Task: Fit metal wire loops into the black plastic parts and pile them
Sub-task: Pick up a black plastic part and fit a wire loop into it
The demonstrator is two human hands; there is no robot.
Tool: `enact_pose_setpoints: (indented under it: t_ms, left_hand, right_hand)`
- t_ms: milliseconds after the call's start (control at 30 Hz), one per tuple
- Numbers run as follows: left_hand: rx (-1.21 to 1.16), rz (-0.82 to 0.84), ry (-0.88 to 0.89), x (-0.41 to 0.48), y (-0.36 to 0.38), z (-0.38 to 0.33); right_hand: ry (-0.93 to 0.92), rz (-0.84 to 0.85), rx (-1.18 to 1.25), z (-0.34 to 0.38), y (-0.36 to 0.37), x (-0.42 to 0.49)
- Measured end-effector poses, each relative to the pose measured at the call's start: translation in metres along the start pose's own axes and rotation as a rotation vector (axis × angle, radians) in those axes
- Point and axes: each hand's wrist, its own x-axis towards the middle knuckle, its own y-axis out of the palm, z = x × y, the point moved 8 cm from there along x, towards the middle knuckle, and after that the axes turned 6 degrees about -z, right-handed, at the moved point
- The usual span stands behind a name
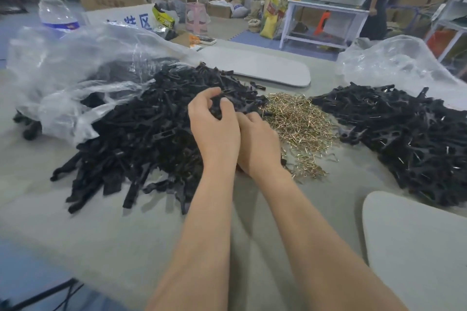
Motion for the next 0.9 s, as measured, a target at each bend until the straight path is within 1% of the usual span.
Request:
enact_pose_setpoints:
  t_ms: [133,167,267,333,400,467,533,633,700,733,767,833,867,900]
  left_hand:
    - [-0.003,0.092,-0.056,-0.018,0.027,0.01]
    - [-0.007,0.116,-0.079,-0.023,0.033,0.013]
    - [0.0,0.167,-0.115,-0.039,0.049,0.021]
    - [0.025,0.2,-0.106,-0.048,0.057,0.024]
    - [0.1,0.307,-0.097,-0.057,0.07,0.028]
    - [0.165,0.449,-0.122,-0.069,0.084,0.036]
    - [0.225,0.522,-0.129,-0.078,0.089,0.044]
    - [0.277,0.534,-0.093,-0.081,0.087,0.045]
    - [0.333,0.499,-0.036,-0.078,0.079,0.039]
    - [0.42,0.502,0.012,-0.076,0.076,0.036]
    - [0.564,0.54,0.073,-0.075,0.075,0.034]
    - [0.907,0.702,0.152,-0.078,0.071,0.038]
    - [1.028,0.791,0.155,-0.082,0.069,0.041]
    - [1.088,0.855,0.146,-0.085,0.067,0.042]
  right_hand:
    - [0.047,-0.054,0.081,-0.03,-0.019,-0.009]
    - [0.08,-0.054,0.153,-0.038,-0.023,-0.011]
    - [0.264,-0.086,0.509,-0.065,-0.034,-0.017]
    - [0.386,-0.158,0.661,-0.087,-0.043,-0.022]
    - [0.459,-0.227,0.771,-0.102,-0.05,-0.026]
    - [0.465,-0.27,0.76,-0.109,-0.055,-0.031]
    - [0.452,-0.277,0.735,-0.114,-0.055,-0.035]
    - [0.495,-0.25,0.788,-0.123,-0.046,-0.043]
    - [0.519,-0.26,0.804,-0.131,-0.046,-0.047]
    - [0.535,-0.284,0.804,-0.135,-0.049,-0.049]
    - [0.56,-0.306,0.813,-0.14,-0.051,-0.051]
    - [0.595,-0.304,0.805,-0.147,-0.054,-0.053]
    - [0.605,-0.282,0.787,-0.149,-0.056,-0.054]
    - [0.609,-0.258,0.772,-0.149,-0.057,-0.054]
